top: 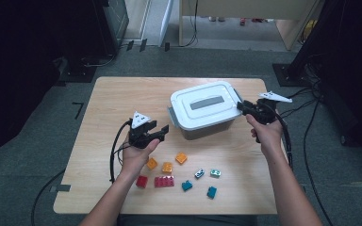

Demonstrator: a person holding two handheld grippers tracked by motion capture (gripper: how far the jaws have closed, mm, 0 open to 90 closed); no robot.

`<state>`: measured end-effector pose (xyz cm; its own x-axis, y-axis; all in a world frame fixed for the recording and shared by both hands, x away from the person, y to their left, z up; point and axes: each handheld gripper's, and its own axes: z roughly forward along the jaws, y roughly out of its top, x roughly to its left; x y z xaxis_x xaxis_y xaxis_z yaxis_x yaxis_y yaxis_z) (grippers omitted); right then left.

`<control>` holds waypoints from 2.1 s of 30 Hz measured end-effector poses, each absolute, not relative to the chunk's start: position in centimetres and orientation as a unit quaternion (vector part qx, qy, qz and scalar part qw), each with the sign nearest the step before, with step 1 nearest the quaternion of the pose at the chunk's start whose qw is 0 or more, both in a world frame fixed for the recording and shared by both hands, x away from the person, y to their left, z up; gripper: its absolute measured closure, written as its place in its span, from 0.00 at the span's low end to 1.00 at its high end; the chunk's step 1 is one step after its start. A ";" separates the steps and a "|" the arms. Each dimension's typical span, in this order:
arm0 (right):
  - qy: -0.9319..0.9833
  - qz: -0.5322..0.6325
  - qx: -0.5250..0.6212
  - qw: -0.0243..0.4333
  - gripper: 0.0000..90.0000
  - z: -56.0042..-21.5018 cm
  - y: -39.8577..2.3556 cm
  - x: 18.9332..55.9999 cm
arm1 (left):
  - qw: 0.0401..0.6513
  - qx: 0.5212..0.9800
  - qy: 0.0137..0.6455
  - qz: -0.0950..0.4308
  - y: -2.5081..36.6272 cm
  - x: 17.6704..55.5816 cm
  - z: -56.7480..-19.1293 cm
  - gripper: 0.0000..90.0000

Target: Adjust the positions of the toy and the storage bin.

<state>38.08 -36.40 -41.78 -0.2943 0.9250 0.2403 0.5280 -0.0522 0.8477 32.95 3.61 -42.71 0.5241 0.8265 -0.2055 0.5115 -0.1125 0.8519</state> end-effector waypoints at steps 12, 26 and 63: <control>0.682 0.475 0.520 0.198 0.69 -41.7 -32.1 36.4 | 0.504 0.721 0.446 0.165 3.9 33.0 -42.1 0.45; 0.646 0.511 0.548 0.147 0.57 -42.9 -31.0 37.0 | 0.503 0.727 0.449 0.133 4.2 34.2 -42.1 0.33; 0.618 0.510 0.581 0.141 0.63 -42.8 -29.0 34.6 | 0.510 0.714 0.464 0.121 6.3 34.9 -42.1 0.36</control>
